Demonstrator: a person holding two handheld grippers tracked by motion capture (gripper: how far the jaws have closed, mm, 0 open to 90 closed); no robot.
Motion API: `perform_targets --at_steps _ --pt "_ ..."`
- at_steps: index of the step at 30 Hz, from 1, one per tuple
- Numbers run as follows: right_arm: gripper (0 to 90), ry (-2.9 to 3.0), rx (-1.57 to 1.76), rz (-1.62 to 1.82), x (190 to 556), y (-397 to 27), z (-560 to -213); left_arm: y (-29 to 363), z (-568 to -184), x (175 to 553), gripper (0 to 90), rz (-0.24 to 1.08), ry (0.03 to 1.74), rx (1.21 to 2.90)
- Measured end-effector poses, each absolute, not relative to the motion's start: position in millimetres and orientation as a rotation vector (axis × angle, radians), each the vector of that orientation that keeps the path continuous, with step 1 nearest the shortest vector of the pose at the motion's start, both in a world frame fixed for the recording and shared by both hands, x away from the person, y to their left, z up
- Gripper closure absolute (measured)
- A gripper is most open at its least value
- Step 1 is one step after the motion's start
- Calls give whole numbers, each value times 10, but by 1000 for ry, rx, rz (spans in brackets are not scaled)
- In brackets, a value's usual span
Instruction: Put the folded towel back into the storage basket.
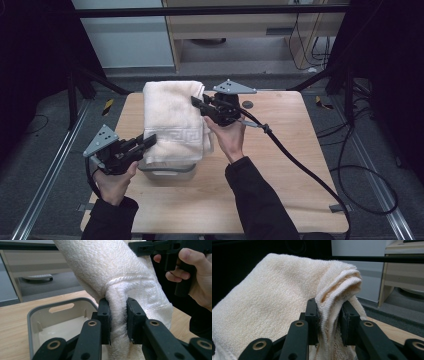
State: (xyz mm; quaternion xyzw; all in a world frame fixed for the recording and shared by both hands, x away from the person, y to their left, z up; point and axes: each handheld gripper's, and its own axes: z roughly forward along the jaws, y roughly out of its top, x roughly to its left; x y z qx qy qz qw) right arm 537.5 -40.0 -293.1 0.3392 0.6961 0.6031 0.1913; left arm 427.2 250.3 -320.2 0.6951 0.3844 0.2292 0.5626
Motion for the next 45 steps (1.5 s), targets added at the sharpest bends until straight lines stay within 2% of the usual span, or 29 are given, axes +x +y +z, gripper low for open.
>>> perform_targets --at_steps 15,45 --pt "717 1995 969 1682 5518 -176 -3053 2679 -3315 4367 748 538 959 1643" --pt "715 2097 1107 1577 5908 168 -3767 2904 -3870 4743 749 473 1116 1734"
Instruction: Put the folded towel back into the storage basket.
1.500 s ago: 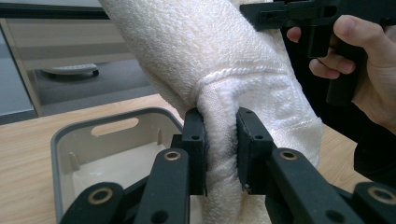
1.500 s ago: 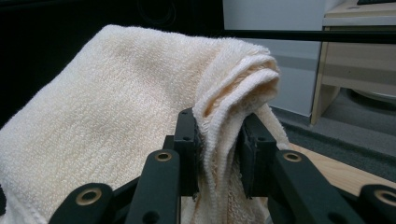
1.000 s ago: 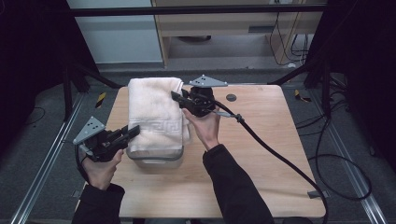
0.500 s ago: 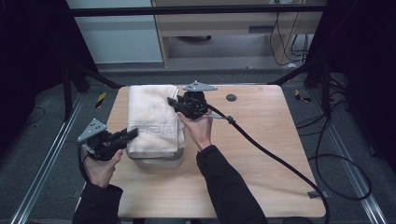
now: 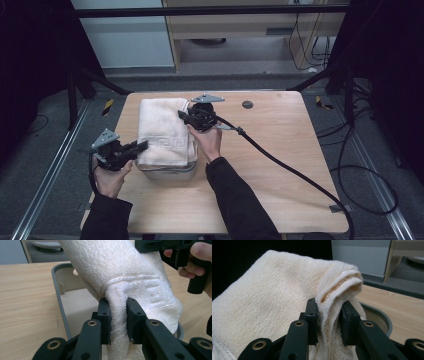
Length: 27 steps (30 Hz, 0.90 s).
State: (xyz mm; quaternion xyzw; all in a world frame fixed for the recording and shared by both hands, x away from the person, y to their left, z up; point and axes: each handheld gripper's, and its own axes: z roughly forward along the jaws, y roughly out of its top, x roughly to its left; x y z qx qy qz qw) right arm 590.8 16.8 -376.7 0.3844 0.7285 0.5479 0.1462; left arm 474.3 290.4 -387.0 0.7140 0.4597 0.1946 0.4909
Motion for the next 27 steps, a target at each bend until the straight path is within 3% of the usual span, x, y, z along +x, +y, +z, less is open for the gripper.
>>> perform_targets --at_steps 27 --pt "702 2121 1202 1416 6057 224 -4260 2772 -4300 5082 748 494 1216 1863"
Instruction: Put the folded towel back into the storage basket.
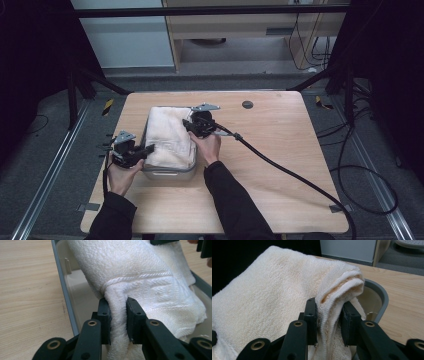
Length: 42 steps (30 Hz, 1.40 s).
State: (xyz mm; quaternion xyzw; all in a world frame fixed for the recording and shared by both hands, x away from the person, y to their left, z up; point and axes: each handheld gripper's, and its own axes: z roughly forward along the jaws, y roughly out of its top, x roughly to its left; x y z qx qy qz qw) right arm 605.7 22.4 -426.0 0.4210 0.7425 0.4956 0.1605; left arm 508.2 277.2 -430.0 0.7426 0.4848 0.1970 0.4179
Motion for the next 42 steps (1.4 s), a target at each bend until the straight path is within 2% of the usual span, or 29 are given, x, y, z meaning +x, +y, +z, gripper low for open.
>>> perform_targets --at_steps 12,17,22,25,36,42 --pt "665 2133 1181 1347 6057 269 -4374 2730 -4362 5110 722 519 1252 1896" --pt "606 2173 1129 1297 6070 247 -4376 2699 -4358 5092 645 561 1269 1901" --pt "496 2183 1048 1283 6033 229 -4318 2688 -4290 5030 559 600 1255 1876" --pt "451 2174 1019 1292 6001 197 -4245 2692 -4199 4967 539 614 1225 1850" --pt "256 2101 998 1414 5759 -258 -3917 2765 -4029 4738 391 652 1157 1780" --pt "212 2073 1004 1428 5557 -667 -3833 2874 -4037 4639 310 673 1156 1744"
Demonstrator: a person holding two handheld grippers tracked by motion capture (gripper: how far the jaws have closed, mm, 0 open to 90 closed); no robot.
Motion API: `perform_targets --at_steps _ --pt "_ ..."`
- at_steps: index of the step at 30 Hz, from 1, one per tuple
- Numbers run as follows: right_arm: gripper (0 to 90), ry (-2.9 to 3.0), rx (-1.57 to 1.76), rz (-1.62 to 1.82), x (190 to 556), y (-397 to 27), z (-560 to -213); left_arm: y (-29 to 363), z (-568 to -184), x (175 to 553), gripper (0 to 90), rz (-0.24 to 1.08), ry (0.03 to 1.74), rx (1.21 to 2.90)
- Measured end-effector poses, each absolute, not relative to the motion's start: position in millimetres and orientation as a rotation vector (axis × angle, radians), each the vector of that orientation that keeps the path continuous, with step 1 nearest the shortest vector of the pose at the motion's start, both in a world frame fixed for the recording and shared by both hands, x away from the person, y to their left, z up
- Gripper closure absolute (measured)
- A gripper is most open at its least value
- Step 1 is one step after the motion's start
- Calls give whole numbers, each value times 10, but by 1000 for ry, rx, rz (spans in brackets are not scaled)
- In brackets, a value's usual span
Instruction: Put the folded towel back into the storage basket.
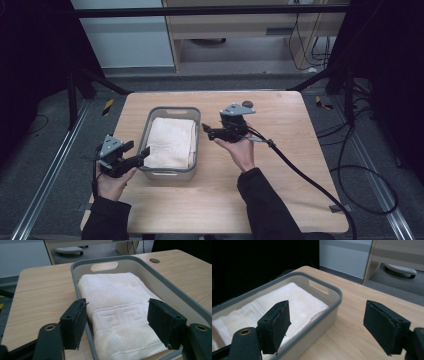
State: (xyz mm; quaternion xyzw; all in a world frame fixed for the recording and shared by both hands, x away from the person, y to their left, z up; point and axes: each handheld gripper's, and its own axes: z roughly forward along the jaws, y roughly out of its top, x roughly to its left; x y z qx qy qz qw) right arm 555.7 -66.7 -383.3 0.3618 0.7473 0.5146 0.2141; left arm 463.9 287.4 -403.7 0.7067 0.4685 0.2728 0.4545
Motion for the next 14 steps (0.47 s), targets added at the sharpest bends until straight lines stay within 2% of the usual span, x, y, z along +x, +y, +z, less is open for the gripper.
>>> perform_targets --at_steps 2,3,9,14 --pt "205 2072 1006 1430 5520 -740 -3829 2909 -4050 4617 293 672 1162 1735" --pt "194 2062 1024 1442 5414 -960 -3831 2932 -4059 4607 274 668 1160 1731" --pt "182 2008 1081 1475 5213 -1437 -3915 3059 -4119 4534 233 686 1153 1698" --pt "211 1972 1129 1452 5031 -1813 -4040 3121 -4181 4493 208 729 1148 1682"
